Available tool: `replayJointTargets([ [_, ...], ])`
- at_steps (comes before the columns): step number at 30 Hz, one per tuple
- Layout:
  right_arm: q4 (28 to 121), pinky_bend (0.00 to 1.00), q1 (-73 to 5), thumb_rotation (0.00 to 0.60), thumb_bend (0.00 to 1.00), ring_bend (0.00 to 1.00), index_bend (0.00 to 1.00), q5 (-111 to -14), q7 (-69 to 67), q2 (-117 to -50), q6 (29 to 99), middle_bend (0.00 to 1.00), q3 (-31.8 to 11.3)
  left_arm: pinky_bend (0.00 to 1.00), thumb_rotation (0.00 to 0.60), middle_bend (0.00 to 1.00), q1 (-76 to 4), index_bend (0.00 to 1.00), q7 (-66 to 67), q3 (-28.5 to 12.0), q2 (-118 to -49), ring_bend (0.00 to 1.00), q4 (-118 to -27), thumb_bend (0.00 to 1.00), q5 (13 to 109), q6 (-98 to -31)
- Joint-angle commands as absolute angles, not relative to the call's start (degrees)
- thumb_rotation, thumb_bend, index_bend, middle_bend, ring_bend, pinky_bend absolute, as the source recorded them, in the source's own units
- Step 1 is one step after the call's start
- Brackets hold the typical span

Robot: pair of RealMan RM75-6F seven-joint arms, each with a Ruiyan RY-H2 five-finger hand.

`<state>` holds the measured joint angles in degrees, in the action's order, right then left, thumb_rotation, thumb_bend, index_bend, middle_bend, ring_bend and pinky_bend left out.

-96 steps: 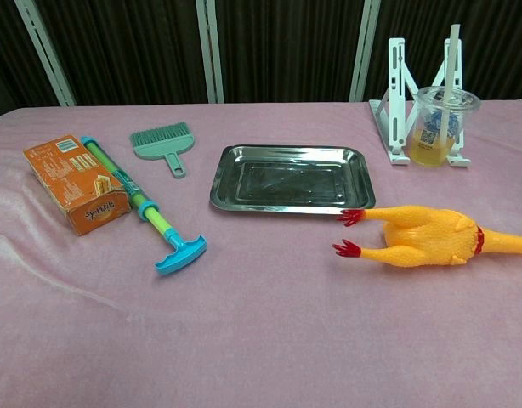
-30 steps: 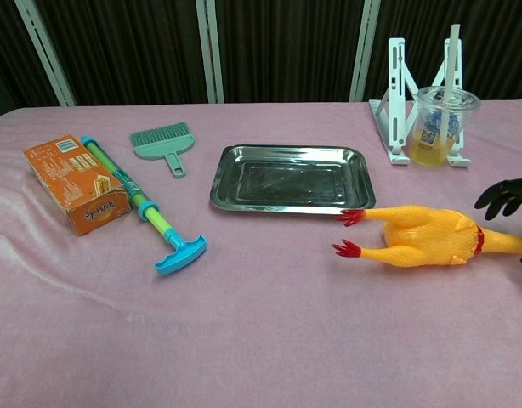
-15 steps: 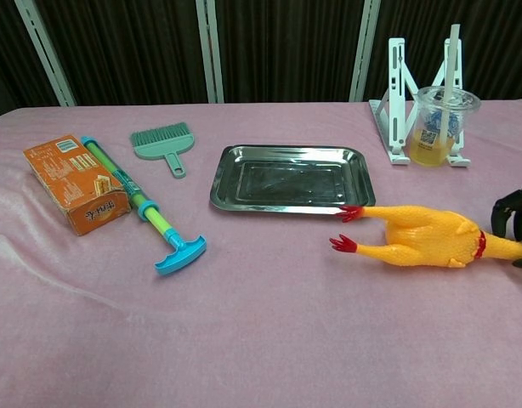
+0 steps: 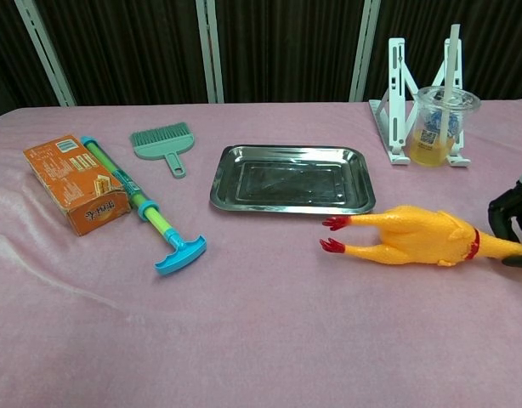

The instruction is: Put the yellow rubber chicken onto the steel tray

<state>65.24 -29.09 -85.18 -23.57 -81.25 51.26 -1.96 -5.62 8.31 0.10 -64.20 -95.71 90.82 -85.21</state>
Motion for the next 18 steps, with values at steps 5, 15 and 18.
replayJointTargets([
  [5,68.39,0.86,-29.84,0.600,0.35,0.76,0.93,-89.42,-33.33,-77.99,53.00,0.74,-0.10,0.00,0.600,0.08,-7.69,0.04,5.00,0.68,-62.84,0.00,-96.70,0.00,94.02,-83.38],
  [15,74.01,0.88,-31.03,0.600,0.38,0.78,0.95,-94.30,-45.98,-72.30,56.10,0.75,2.12,0.06,0.600,0.15,-13.18,0.09,3.33,-1.53,-61.53,0.04,-100.13,0.03,96.59,-79.21],
  [18,76.22,0.89,-31.37,0.600,0.39,0.78,0.96,-95.52,-49.77,-70.78,57.49,0.76,2.54,0.11,0.600,0.17,-15.90,0.10,3.11,-3.09,-61.22,0.06,-102.26,0.05,96.64,-76.86],
])
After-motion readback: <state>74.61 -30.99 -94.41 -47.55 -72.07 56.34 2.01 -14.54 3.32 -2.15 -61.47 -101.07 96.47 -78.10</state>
